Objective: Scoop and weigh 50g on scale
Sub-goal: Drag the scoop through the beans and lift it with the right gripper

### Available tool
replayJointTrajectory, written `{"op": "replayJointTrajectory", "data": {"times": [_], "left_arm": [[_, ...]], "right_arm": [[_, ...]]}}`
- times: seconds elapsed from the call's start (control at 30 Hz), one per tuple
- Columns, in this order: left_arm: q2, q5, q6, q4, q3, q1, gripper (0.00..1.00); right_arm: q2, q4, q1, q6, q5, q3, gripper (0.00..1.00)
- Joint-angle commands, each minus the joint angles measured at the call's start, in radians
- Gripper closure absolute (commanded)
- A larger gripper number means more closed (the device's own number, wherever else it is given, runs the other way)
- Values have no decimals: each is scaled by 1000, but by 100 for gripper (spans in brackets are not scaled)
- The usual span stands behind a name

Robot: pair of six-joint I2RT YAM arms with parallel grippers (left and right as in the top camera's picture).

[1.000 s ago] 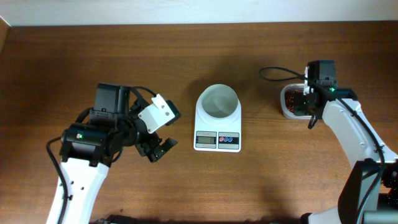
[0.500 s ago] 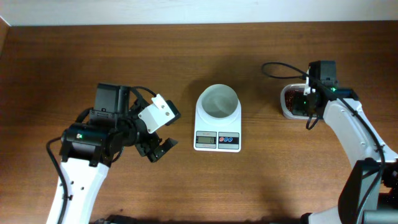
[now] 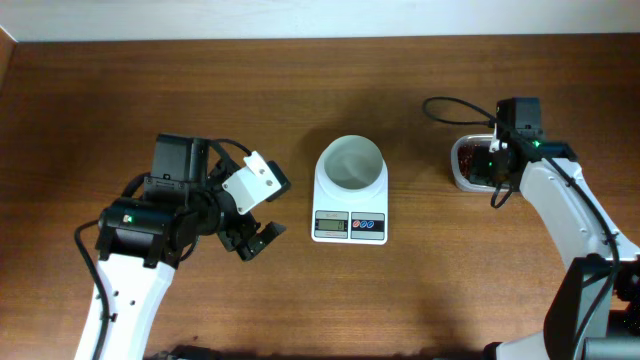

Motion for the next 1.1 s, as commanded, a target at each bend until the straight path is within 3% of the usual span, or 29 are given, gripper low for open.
{"op": "replayJointTrajectory", "data": {"times": [0.0,0.3,0.63,1.07], "left_arm": [[3,18,-10,2,19,5,1],[3,18,-10,2,19,5,1],[3,18,-10,2,19,5,1],[3,18,-10,2,19,5,1]], "right_arm": [[19,-9,2,26,-73,-5,96],[20,-24,2,76,-73,-5,96],[21,-31,-58,-14,-81,-5,96],[20,-19,-367,-15,-605,-5,96]]}}
